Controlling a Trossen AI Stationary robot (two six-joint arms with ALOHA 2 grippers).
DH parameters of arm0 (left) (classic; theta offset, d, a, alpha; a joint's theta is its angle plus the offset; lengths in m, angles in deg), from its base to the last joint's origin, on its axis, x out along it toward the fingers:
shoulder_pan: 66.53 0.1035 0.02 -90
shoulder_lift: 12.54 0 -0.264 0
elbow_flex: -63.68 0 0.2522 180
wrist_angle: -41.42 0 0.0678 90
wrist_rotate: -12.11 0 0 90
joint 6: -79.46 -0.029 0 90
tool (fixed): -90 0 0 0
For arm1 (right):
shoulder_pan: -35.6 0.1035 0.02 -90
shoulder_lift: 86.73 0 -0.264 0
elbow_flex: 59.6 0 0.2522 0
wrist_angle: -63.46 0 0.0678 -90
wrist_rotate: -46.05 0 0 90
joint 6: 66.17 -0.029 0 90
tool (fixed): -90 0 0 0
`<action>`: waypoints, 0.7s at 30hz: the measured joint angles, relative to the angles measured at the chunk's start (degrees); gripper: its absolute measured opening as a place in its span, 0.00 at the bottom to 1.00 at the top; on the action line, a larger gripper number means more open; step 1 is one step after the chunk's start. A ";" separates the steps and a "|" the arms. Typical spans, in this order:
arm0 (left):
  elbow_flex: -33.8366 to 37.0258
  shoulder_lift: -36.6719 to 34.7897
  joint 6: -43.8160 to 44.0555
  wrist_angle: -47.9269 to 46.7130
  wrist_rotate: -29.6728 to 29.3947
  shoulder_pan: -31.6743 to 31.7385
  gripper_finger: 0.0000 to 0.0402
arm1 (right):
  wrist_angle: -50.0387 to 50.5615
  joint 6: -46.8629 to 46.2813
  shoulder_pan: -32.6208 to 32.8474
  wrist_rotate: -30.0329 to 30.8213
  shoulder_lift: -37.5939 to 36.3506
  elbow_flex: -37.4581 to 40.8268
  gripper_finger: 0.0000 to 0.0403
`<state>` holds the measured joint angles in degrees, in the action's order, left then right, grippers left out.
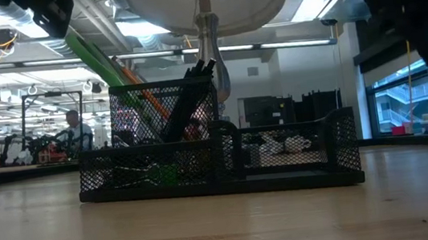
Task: Pick and place office supplies into organizer
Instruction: Put the orange pencil into the black desk organizer
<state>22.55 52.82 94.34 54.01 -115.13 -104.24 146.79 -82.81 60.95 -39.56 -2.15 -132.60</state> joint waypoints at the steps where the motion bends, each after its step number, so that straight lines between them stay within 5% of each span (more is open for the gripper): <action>1: 0.00 0.00 0.44 0.00 -0.36 0.00 0.00 | -1.03 3.74 -0.14 0.02 0.00 1.11 0.33; 7: 0.00 0.00 3.02 -0.02 -2.57 0.00 0.01 | -7.52 16.90 -0.89 -0.08 0.00 8.47 0.33; 14: 0.00 0.00 3.44 -0.01 -5.12 0.00 0.00 | -15.95 18.54 -1.14 -3.17 0.04 16.74 0.33; 21: 0.00 0.00 4.03 0.00 -7.04 0.00 0.01 | -16.10 18.62 -1.26 -3.03 0.66 16.17 0.33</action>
<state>22.55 52.82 98.37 54.01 -122.17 -104.24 130.70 -64.18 59.68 -42.59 -1.50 -116.43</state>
